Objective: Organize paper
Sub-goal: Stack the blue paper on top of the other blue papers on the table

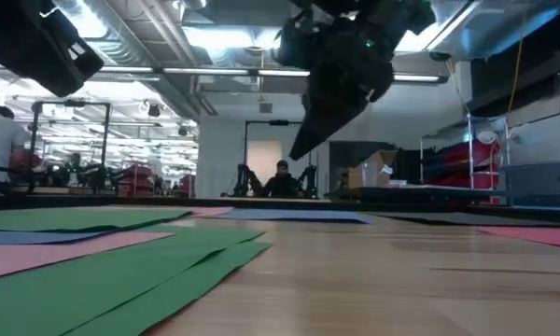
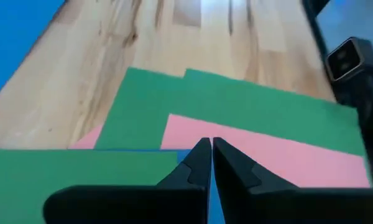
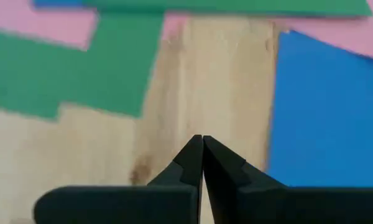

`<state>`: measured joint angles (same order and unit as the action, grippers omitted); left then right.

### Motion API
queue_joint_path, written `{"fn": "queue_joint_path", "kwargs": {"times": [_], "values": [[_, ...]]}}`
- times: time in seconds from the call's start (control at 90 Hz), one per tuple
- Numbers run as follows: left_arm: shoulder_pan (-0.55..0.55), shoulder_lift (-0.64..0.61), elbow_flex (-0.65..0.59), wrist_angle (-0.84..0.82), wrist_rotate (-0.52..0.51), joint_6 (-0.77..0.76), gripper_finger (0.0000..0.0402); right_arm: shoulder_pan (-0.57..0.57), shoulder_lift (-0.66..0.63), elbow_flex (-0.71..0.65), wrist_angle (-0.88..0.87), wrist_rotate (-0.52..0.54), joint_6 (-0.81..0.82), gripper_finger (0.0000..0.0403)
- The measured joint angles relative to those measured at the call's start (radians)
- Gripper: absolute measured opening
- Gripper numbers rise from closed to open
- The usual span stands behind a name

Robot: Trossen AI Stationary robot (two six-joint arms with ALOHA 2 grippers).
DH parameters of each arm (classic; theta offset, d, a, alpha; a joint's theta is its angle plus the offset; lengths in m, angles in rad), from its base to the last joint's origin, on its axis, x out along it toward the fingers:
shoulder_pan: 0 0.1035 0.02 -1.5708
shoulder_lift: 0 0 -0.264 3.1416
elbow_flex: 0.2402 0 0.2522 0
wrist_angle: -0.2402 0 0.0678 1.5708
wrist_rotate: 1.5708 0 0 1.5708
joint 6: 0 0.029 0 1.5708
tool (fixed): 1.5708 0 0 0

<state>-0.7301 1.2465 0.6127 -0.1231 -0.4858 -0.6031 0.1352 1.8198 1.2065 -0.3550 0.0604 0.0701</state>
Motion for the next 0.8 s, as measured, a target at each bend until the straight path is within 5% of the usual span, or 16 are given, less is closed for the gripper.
{"fn": "queue_joint_path", "kwargs": {"times": [0.467,0.8], "values": [[-0.032,-0.043,-0.174,0.207,-0.002,-0.027,0.0000,0.120,-0.087,-0.317,0.628,-0.013,0.232,0.0000],[-0.074,-0.045,-0.217,0.238,0.007,-0.116,0.0000,0.169,0.072,-0.108,0.582,0.079,0.152,0.0000]]}}
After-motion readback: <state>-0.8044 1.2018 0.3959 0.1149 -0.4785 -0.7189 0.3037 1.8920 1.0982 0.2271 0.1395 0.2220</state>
